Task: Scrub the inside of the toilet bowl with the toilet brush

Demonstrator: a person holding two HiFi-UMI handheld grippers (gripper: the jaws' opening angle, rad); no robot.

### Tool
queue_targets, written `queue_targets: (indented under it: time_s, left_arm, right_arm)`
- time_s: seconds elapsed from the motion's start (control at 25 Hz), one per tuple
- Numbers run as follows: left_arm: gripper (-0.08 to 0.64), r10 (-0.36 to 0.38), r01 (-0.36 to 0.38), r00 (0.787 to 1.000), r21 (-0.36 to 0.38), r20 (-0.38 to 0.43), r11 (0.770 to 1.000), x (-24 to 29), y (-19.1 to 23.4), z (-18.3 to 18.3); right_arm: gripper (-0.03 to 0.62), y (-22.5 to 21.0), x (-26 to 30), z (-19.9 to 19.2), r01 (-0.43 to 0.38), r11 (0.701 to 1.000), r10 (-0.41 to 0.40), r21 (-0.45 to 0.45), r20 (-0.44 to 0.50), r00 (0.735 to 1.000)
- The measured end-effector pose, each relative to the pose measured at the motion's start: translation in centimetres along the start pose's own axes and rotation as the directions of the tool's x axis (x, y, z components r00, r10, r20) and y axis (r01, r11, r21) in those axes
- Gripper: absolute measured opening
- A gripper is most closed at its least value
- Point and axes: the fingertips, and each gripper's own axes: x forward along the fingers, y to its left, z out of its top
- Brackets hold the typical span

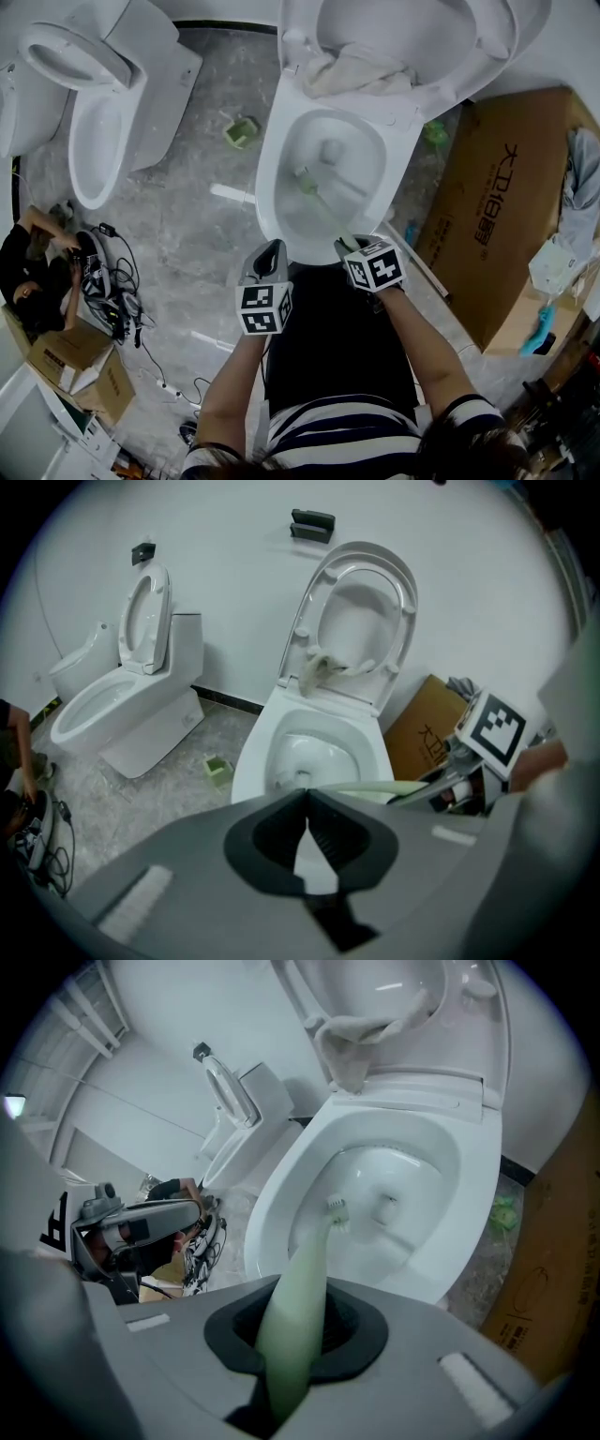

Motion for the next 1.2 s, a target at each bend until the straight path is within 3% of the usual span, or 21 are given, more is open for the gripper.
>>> queue_targets:
  time_s: [0.44, 0.8, 1.2]
  left_arm:
    - [0.000, -0.009, 0.009, 1.000, 0.008, 0.000, 1.000, 2.1, 0.4, 0.1]
    - [0.000, -0.032, 0.032, 0.999, 0.022, 0.002, 0.999, 3.2, -0.7, 0.8]
    - [0.000, -0.050, 0.050, 0.999, 0.009, 0.006, 0.999, 4.1, -1.9, 1.6]
  right_arm:
    - [0.041, -2.5, 1.2, 2.0, 0.036, 0.999, -0.037, 0.028, 0.063, 0.997]
    - [0.041, -5.6, 1.2, 4.4, 0.111, 0.993, -0.115, 0.047, 0.109, 0.987]
    - [0.043, -8.2, -0.3, 3.4, 0.203, 0.976, -0.210, 0.078, 0.092, 0.973]
